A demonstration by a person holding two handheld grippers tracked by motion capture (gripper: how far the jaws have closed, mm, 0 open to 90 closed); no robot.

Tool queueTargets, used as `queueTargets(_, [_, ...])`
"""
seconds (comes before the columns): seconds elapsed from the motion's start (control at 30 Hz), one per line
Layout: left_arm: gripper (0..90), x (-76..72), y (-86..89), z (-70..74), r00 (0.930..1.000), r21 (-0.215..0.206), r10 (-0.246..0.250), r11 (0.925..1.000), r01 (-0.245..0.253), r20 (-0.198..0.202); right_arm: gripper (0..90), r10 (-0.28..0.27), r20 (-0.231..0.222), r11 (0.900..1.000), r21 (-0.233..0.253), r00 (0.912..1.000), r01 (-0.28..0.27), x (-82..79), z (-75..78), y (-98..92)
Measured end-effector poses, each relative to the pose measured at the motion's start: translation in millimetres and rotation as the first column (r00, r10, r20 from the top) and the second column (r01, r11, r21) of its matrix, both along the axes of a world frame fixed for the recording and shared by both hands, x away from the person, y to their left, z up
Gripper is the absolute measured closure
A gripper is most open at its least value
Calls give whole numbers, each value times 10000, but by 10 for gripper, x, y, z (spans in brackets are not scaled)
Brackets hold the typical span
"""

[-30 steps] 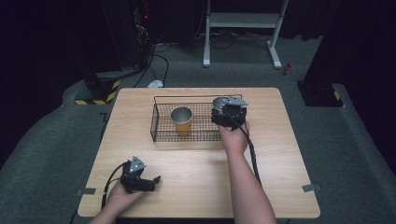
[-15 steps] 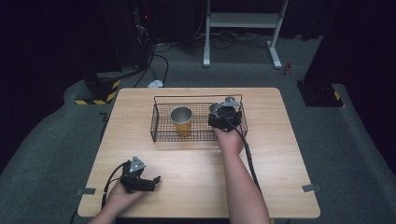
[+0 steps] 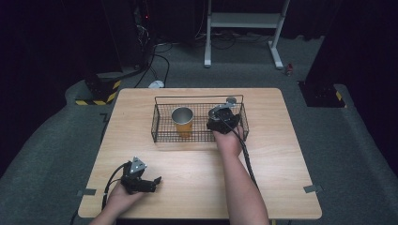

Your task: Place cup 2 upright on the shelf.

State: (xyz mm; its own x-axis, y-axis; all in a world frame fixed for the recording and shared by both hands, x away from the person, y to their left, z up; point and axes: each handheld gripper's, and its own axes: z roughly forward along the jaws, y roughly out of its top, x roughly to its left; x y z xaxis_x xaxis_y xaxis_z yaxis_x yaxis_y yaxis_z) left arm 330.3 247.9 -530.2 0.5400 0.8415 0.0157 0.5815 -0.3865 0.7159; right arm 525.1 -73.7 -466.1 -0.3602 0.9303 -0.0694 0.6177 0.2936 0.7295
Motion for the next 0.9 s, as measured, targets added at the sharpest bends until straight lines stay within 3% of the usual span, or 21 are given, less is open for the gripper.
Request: queueTargets(0.9, [34,-1,-1,-1,10000,-20,8,10000,-8,9,186,58,-599,10000,63,9982,-55,46,-38,-27])
